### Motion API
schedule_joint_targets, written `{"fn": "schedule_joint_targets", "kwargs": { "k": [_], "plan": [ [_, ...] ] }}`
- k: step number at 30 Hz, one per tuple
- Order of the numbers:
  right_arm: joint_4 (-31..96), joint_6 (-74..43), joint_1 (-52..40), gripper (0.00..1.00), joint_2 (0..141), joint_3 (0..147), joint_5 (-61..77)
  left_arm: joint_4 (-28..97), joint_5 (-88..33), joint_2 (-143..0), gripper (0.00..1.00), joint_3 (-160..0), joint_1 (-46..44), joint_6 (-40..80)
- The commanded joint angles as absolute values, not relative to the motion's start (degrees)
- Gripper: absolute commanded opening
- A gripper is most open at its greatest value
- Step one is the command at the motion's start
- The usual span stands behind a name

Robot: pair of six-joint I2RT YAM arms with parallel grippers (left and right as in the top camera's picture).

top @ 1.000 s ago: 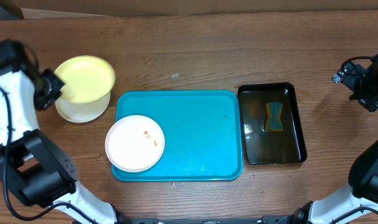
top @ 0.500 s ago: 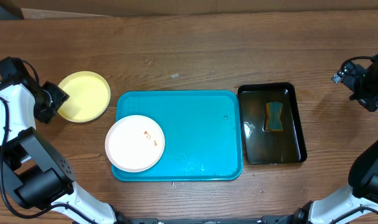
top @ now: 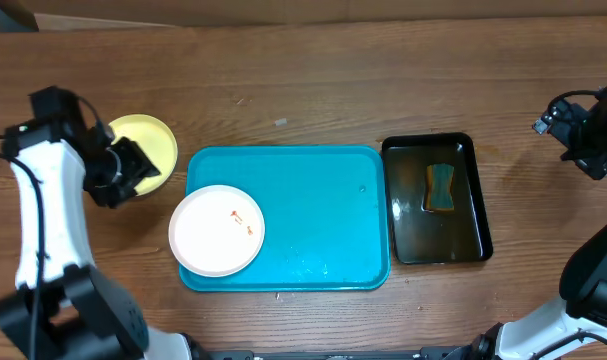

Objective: Clean dirty plates on tray and stack at the side
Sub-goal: 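Move the left gripper to the rim of the white sauce plate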

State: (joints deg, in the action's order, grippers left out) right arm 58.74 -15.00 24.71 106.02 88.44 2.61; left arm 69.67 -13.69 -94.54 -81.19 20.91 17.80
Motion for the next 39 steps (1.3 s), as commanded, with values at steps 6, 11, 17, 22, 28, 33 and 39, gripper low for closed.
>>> {"fn": "schedule_joint_targets", "kwargs": {
  "k": [6, 11, 17, 22, 28, 33, 39],
  "plan": [
    [58.59, -15.42, 24.77, 1.0, 105.6, 89.1, 2.66, 66.3, -7.05, -87.24, 0.53, -65.76, 16.14, 18.26],
    [58.59, -15.44, 24.77, 1.0, 105.6, 89.1, 2.66, 62.94, -7.01, -87.26, 0.52, -60.14, 16.14, 18.22],
    [58.59, -15.42, 24.77, 1.0, 105.6, 89.1, 2.66, 61.21, -5.32, -87.29, 0.5, -58.08, 16.14, 18.41],
    [58.59, -15.42, 24.77, 1.0, 105.6, 89.1, 2.66, 57.82, -5.32, -87.29, 0.45, -54.43, 16.1, 18.44],
    [58.59, -15.42, 24.77, 1.0, 105.6, 89.1, 2.66, 55.37, -3.81, -87.31, 0.4, -52.53, 16.1, 18.46],
    [58.59, -15.42, 24.77, 1.0, 105.6, 89.1, 2.66, 54.65, -2.0, -87.31, 0.36, -52.53, 16.14, 19.64],
    [58.59, -15.42, 24.77, 1.0, 105.6, 89.1, 2.66, 54.76, -1.65, -87.33, 0.22, -52.14, 16.1, 19.81]
  ]
}}
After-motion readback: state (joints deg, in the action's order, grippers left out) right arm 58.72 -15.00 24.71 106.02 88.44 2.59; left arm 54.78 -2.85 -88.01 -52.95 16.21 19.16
